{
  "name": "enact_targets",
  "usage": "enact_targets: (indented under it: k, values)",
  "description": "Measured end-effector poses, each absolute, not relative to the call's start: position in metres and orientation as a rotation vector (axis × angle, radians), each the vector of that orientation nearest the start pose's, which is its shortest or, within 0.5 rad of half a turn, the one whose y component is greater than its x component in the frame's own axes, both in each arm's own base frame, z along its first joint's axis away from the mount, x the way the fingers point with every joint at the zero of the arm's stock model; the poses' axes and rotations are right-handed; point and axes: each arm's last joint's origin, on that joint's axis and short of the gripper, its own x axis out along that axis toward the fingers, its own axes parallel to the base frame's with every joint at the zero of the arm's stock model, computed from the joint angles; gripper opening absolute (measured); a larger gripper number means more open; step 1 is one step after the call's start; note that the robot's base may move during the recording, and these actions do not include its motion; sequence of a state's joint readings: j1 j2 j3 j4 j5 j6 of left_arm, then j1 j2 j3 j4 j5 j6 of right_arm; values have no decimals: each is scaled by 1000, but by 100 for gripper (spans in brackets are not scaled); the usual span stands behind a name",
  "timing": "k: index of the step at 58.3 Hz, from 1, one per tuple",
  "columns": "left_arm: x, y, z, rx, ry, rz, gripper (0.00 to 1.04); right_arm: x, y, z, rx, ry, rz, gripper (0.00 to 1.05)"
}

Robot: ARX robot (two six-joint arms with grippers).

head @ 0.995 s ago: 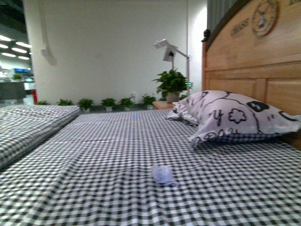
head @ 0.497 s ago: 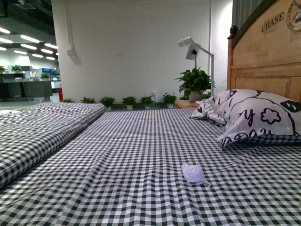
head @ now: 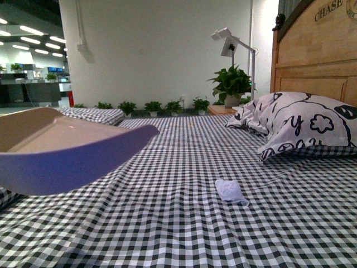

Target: Clean up trash

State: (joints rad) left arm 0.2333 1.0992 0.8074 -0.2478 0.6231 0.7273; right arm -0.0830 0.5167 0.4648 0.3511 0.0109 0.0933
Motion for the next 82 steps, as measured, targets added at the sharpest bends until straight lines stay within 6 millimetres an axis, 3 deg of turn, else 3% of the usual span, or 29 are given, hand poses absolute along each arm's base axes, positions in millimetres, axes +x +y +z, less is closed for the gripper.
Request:
enact_targets:
  k: [9, 24, 38, 58, 82]
  values:
    - [257, 27, 275, 613, 291, -641, 29, 130, -11, 310, 82, -303, -80, 20]
    - [304, 9, 269, 654, 253, -747, 29, 130, -11, 310, 82, -303, -79, 20]
    - [321, 0, 242, 631, 309, -820, 29, 130, -11, 310, 82, -303, -79, 20]
    - [344, -21, 229, 608, 324, -904, 29, 130, -11, 310, 82, -303, -79, 20]
    - [366, -27, 211, 564, 420, -953, 29, 130, -11, 310, 82, -303, -79, 20]
